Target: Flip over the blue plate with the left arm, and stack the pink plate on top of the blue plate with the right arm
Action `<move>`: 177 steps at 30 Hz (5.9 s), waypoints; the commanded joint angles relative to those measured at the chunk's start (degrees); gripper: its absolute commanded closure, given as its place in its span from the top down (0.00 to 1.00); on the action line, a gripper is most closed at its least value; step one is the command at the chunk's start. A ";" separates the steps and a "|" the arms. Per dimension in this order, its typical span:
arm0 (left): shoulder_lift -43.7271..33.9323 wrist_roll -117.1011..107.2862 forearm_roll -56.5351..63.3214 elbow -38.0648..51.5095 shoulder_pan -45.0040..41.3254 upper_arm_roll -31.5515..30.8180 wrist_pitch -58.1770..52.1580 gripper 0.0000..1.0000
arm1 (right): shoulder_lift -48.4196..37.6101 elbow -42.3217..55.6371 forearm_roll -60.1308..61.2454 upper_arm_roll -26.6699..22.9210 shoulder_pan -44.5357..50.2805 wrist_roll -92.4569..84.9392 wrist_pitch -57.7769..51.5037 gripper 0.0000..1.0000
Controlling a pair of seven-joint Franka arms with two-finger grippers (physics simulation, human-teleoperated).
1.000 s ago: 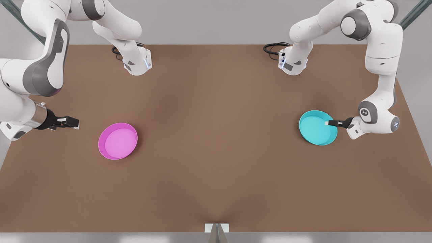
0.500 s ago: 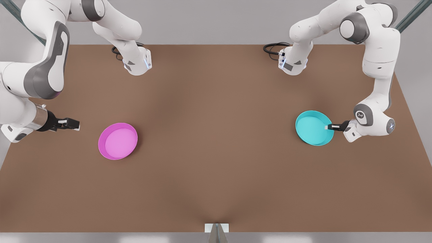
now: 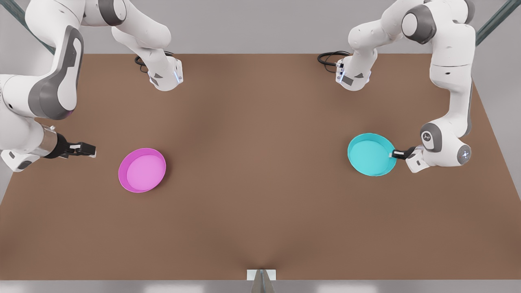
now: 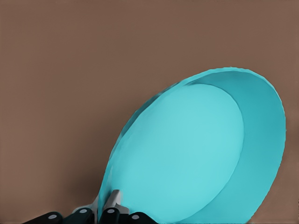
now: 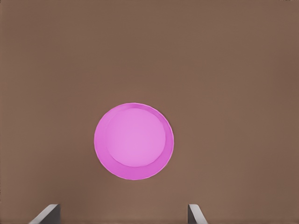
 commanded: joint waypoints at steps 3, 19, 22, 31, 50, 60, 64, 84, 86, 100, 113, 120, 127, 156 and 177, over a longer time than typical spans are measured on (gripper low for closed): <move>-2.16 -2.68 -1.88 0.00 -4.16 0.54 -0.58 0.21 | -0.01 0.00 0.09 -0.09 0.08 0.00 0.00 1.00; -8.84 -31.33 35.91 1.85 -25.08 -2.36 -15.60 0.21 | 0.08 -0.09 0.09 -0.09 0.16 0.00 0.00 1.00; -9.80 -36.78 42.24 2.73 -27.63 -5.79 -20.97 0.21 | 0.17 -0.09 0.09 0.08 0.16 0.00 0.00 1.00; -10.77 -50.76 52.61 3.96 -42.48 -6.06 -29.40 0.21 | 0.08 0.00 0.18 0.08 0.08 0.00 -0.09 1.00; 12.87 -63.42 67.29 25.84 -76.67 2.20 -59.20 0.21 | 0.35 0.00 0.18 0.17 -0.10 0.00 -0.09 1.00; 33.52 -63.33 57.63 40.34 -96.97 20.13 -61.93 0.21 | 0.43 0.00 0.18 0.08 -0.10 0.00 -0.09 1.00; 38.36 -63.42 51.74 46.23 -102.68 25.58 -61.93 0.21 | 0.43 0.00 0.26 0.08 -0.01 0.00 -0.09 1.00; 45.48 -78.53 31.35 51.42 -106.38 34.46 -51.64 1.00 | 3.69 0.09 3.34 0.34 -0.45 0.79 -0.09 1.00; 45.48 -82.13 29.15 51.42 -106.38 34.64 -49.89 1.00 | 3.51 0.00 3.34 0.34 -0.36 1.05 -0.44 1.00; 45.30 -113.51 -2.58 51.86 -109.02 53.80 -34.07 1.00 | 4.65 -1.84 3.69 0.87 -2.21 1.41 1.50 1.00; -17.10 -36.35 9.46 32.35 -31.23 4.93 -33.63 1.00 | 4.12 -20.21 1.59 28.20 -28.22 0.35 21.71 1.00; -15.16 -35.99 5.33 35.69 -31.32 5.19 -35.74 1.00 | 13.79 -20.92 -1.58 38.93 -41.58 0.79 26.63 1.00; -11.74 -35.29 3.40 38.23 -32.90 3.09 -25.89 1.00 | 17.92 -26.28 -6.94 40.42 -45.36 -6.06 35.42 1.00; -12.18 -36.70 7.62 40.52 -39.76 -0.69 -26.24 1.00 | 28.38 -29.71 -19.60 40.42 -44.75 -7.38 44.56 0.83; -11.39 -36.26 10.43 40.52 -40.46 -0.61 -24.66 1.00 | 29.61 -30.59 -21.62 40.42 -45.19 -7.29 45.26 0.51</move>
